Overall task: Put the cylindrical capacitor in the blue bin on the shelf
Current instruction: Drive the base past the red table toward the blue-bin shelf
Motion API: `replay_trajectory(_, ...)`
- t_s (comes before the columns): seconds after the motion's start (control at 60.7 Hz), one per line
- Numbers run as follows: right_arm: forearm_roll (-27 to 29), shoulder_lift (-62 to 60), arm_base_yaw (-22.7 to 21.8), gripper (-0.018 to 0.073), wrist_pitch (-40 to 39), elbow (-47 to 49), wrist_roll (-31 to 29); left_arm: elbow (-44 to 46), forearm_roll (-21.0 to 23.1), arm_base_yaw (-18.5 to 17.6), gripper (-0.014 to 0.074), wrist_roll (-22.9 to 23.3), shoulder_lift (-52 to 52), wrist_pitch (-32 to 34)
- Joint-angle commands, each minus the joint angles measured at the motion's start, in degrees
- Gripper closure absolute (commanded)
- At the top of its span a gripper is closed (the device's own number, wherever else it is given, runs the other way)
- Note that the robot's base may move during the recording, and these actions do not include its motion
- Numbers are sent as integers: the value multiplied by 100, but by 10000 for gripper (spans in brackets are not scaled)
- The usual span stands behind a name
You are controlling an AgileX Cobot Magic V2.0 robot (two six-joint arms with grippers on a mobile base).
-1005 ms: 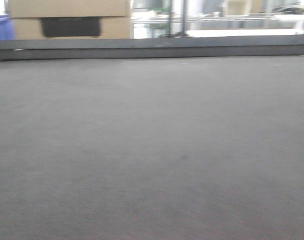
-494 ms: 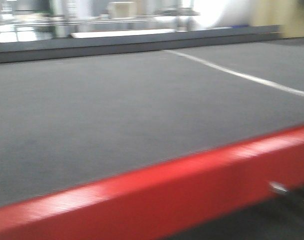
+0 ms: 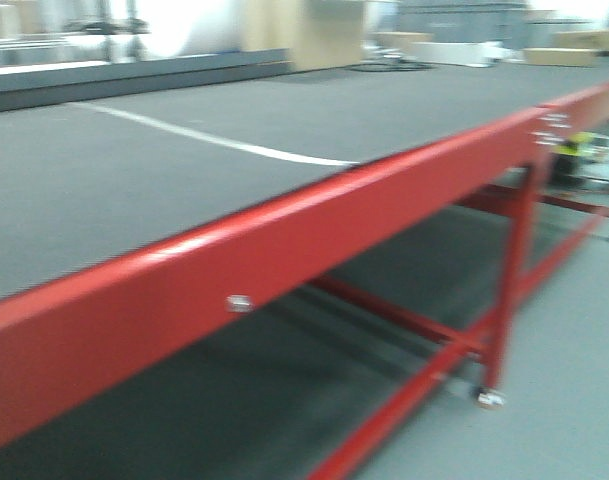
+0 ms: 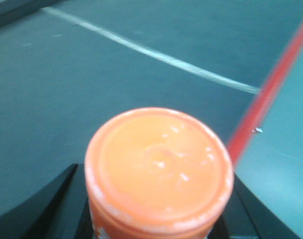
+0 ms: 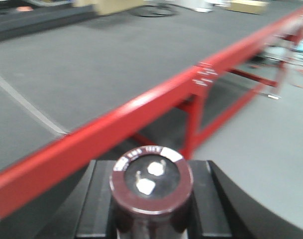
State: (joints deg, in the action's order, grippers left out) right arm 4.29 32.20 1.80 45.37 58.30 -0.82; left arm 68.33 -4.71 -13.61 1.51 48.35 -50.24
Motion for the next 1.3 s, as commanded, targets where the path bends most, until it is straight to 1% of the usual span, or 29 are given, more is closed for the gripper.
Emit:
replay_trajectory(0.0, -48, 15, 7, 705, -125, 10, -6, 54, 41, -36, 707, 1, -54, 162)
replay_trajectory(1.284, -48, 15, 7, 705, -125, 10, -6, 54, 28, -36, 707, 1, -54, 162)
